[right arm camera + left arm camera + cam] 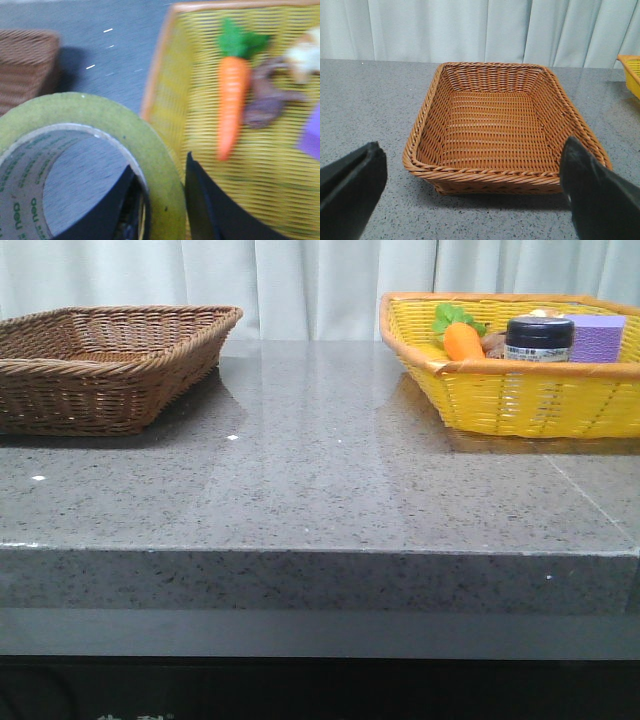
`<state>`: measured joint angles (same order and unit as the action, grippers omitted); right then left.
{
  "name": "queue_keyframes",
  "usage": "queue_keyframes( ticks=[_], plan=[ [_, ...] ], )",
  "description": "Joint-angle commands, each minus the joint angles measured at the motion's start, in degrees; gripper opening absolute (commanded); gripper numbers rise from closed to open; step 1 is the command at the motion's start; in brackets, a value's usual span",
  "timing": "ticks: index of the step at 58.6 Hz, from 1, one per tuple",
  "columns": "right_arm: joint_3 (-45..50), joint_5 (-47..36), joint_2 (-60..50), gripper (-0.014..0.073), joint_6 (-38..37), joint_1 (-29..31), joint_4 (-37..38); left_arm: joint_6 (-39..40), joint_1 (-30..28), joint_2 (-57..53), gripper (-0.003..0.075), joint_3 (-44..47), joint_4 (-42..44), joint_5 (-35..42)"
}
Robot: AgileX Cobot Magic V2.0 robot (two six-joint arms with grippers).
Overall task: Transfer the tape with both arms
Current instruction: 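Grasp the yellow tape roll by its rim with the right gripper and lift, then carry the tape roll out and set it on the table between baskets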
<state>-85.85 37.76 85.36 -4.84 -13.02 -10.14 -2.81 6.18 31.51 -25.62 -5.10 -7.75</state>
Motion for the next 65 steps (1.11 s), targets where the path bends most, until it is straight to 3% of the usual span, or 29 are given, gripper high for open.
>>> queue_keyframes(
  ticks=[1, 10, 22, 46, 65],
  plan=[
    [-1.5, -4.6, -2.5, 0.0140, 1.0, -4.5, -1.3, 0.3, 0.0, 0.4, 0.0690, -2.2, 0.1, 5.1],
    [3.4, -6.4, -2.4, 0.0140, 1.6, -11.8, -1.3, 0.3, 0.0, 0.4, 0.0690, -2.2, 0.1, 5.1],
    [15.0, -15.9, -1.9, 0.0140, 1.7, -19.3, -1.3, 0.3, 0.0, 0.4, 0.0690, -2.2, 0.1, 5.1],
    [16.4, -15.4, 5.8, 0.0147, 1.7, -20.7, -1.3, 0.3, 0.0, 0.4, 0.0690, -2.2, 0.1, 5.1],
    [16.2, -16.1, 3.6, 0.0387, 1.7, -20.7, -1.3, 0.3, 0.0, 0.4, 0.0690, -2.2, 0.1, 5.1]
  ],
)
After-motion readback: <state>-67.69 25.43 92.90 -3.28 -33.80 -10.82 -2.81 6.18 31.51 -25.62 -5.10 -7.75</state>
